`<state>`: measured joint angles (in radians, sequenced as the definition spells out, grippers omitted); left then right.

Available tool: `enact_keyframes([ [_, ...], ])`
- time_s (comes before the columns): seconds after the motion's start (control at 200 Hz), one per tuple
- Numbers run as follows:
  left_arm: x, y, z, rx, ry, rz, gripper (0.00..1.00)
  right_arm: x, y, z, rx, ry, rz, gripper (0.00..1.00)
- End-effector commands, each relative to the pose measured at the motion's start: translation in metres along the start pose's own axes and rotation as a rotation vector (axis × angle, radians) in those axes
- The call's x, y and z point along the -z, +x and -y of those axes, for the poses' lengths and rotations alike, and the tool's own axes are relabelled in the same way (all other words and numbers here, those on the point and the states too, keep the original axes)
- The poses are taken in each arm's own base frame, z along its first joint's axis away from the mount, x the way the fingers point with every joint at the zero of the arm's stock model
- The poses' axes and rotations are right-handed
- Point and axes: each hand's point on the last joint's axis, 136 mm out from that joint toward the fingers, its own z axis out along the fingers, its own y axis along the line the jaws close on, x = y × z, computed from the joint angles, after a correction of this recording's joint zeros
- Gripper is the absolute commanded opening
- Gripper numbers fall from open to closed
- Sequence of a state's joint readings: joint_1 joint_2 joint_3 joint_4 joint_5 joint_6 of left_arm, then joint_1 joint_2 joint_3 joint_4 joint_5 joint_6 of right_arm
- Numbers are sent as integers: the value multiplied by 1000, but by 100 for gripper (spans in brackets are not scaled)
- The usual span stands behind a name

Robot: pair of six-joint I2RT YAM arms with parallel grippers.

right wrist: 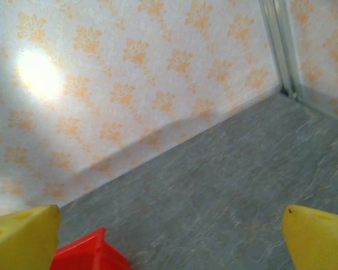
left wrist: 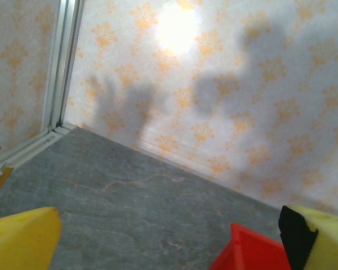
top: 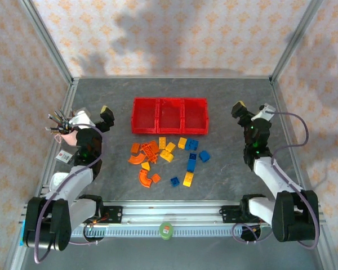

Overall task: Sort the legos into containers by color
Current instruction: Move the lego to the middle-left of the table.

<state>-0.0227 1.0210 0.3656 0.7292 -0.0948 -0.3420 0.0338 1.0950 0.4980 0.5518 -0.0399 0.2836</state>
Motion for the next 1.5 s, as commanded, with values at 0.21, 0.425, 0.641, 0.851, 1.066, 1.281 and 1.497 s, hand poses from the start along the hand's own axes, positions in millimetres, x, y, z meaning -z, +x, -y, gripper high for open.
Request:
enact_keyframes([
  [0.21,15,31,-5,167,-64,-299,99,12,67,-33,-137,-86,-393,100],
  [0.425,40,60,16,202,-1,-510,99,26,99,-73,-54,-152,-574,100],
  [0.641,71,102,34,144,-27,-714,99,61,135,-125,52,-254,-702,100],
  [0.851,88,135,40,21,-71,-862,99,93,180,-162,107,-323,-802,100],
  [1.066,93,179,50,-113,-53,-1020,95,114,211,-191,147,-361,-856,100],
  [1.281,85,206,40,-202,-132,-1075,86,118,221,-202,149,-370,-870,100],
  [1.497,78,215,28,-253,-204,-1078,80,117,223,-205,158,-363,-872,100],
])
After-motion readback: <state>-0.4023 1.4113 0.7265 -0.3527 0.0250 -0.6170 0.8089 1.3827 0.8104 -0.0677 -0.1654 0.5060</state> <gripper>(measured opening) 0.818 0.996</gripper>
